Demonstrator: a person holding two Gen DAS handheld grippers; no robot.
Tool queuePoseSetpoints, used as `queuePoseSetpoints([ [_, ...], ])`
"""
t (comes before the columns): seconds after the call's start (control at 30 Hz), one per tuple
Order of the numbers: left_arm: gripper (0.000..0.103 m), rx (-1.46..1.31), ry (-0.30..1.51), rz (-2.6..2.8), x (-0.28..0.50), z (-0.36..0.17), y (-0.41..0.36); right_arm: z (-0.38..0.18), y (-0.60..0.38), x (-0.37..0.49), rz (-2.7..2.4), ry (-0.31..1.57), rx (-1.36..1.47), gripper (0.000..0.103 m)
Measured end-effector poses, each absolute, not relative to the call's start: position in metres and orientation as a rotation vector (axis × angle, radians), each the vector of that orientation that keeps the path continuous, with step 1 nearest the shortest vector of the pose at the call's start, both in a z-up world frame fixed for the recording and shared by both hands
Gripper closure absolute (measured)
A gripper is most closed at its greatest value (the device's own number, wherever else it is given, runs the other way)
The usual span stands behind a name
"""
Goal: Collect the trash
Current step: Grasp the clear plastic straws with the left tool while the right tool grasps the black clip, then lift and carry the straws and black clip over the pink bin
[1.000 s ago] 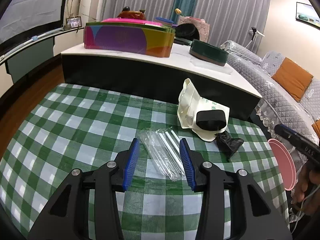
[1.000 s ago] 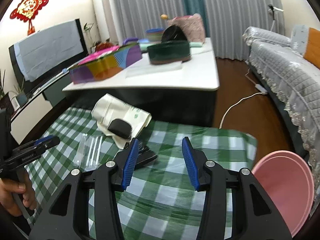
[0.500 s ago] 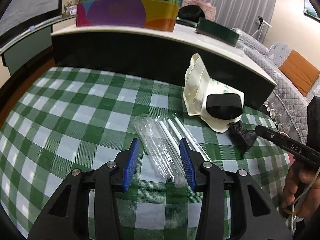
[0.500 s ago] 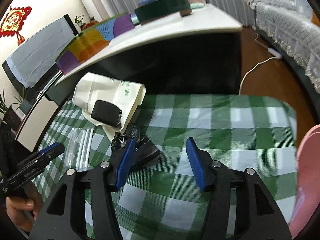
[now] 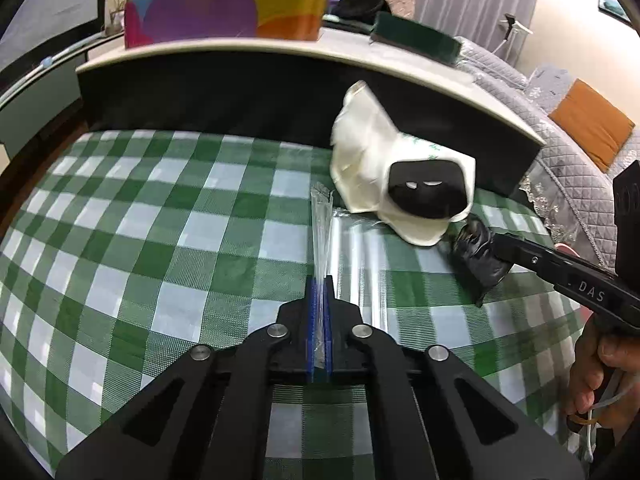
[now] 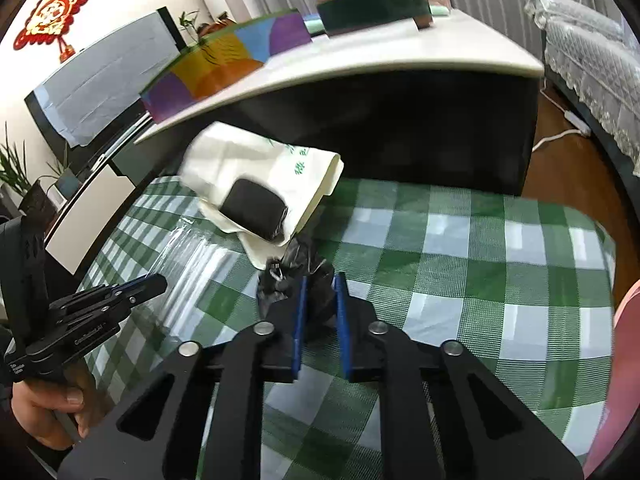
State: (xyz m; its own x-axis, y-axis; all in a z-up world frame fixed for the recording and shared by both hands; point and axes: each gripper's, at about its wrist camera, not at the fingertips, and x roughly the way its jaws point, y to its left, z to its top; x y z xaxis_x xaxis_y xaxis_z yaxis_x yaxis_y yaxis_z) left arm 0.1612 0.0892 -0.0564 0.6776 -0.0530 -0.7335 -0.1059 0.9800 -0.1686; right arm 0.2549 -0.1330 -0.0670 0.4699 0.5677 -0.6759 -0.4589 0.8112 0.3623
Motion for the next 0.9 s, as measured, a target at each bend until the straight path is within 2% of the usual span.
queuePoseSetpoints([
  [0.1, 0.101, -0.178, 0.806, 0.014, 0.156, -0.048, 0.082, -0.056, -0.135, 0.247, 0.634, 0.860, 0.126, 0.096],
  [0.9, 0.101, -0.108, 0.648, -0.117, 0.091, 0.016, 0.044, 0.062, -0.227, 0.160, 0.455, 0.656, 0.076, 0.096],
])
